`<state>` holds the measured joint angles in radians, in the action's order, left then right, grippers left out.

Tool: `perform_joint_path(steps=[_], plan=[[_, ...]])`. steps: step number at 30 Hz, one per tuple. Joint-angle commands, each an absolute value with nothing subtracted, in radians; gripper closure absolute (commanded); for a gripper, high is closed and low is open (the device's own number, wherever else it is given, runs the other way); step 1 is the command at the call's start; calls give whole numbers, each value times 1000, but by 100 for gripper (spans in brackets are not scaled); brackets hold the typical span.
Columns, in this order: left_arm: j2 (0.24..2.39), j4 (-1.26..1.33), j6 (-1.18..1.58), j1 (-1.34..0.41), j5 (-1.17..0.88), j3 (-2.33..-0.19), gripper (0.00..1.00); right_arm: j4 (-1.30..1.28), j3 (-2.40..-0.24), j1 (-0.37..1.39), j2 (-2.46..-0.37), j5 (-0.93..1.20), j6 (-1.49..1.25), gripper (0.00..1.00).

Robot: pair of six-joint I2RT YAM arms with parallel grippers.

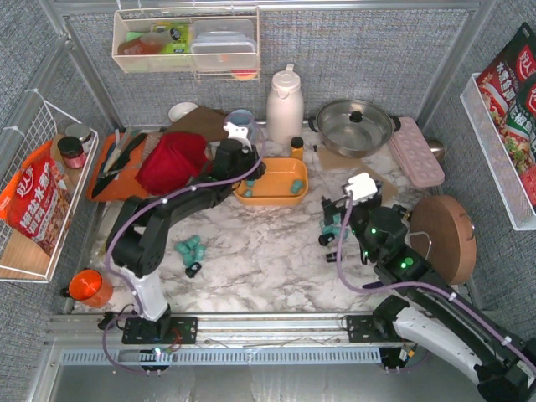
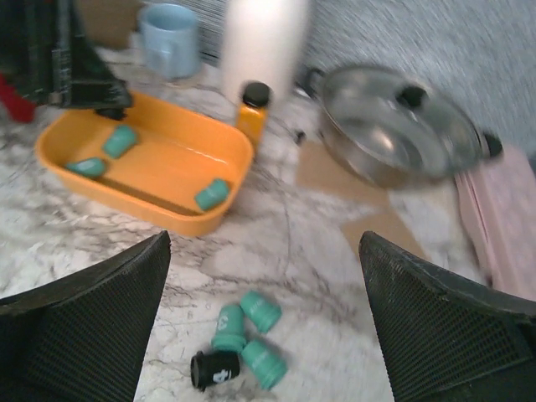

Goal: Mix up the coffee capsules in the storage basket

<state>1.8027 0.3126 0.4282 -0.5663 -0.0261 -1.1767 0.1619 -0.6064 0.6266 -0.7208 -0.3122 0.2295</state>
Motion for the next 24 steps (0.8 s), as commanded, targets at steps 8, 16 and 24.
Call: perform_joint_path(steps=[8,16,24], plan=[[1983,217,399,-562,14,-1326,72,-209,-564,543,-579,-613,-386,4],[1934,256,359,-564,-52,-1283,45,-481,-569,543,-630,-494,-560,4],[1761,254,320,-563,-27,-1168,1,-560,-534,544,-689,-398,-592,3]])
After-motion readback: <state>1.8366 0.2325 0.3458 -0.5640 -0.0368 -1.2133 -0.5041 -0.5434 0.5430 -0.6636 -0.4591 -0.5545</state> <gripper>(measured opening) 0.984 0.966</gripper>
